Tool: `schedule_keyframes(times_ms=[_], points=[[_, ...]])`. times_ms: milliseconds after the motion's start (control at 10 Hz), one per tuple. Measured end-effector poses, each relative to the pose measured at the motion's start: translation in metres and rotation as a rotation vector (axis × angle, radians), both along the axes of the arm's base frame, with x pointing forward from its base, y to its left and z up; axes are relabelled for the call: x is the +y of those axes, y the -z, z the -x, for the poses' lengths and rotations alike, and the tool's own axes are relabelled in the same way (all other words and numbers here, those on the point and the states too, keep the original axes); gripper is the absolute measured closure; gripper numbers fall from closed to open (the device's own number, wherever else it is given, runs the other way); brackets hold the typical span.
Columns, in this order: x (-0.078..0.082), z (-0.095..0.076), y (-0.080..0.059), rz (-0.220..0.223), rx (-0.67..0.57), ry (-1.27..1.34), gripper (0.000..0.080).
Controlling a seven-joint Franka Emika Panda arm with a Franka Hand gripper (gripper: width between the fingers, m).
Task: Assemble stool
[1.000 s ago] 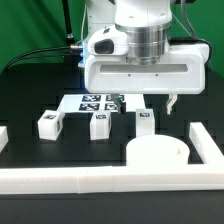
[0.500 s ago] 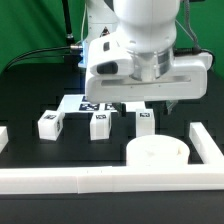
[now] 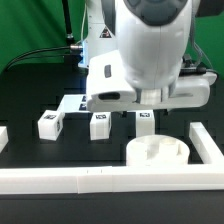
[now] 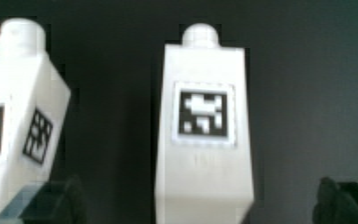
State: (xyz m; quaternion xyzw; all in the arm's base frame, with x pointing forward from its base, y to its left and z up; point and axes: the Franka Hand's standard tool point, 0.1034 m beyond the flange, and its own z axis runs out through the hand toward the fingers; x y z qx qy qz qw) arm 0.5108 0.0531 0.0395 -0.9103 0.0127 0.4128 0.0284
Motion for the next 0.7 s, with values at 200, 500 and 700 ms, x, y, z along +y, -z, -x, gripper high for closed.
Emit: schedule_keyframes(times_ms=[200, 500, 700], points=[[0.001, 0.000, 0.009, -0.007, 0.116, -0.010, 0.0150], [0.004, 0.000, 0.013, -0.007, 0.110, -0.015, 0.0150], [0.005, 0.006, 0.025, -0.006, 0.129, -0.016, 0.0150]])
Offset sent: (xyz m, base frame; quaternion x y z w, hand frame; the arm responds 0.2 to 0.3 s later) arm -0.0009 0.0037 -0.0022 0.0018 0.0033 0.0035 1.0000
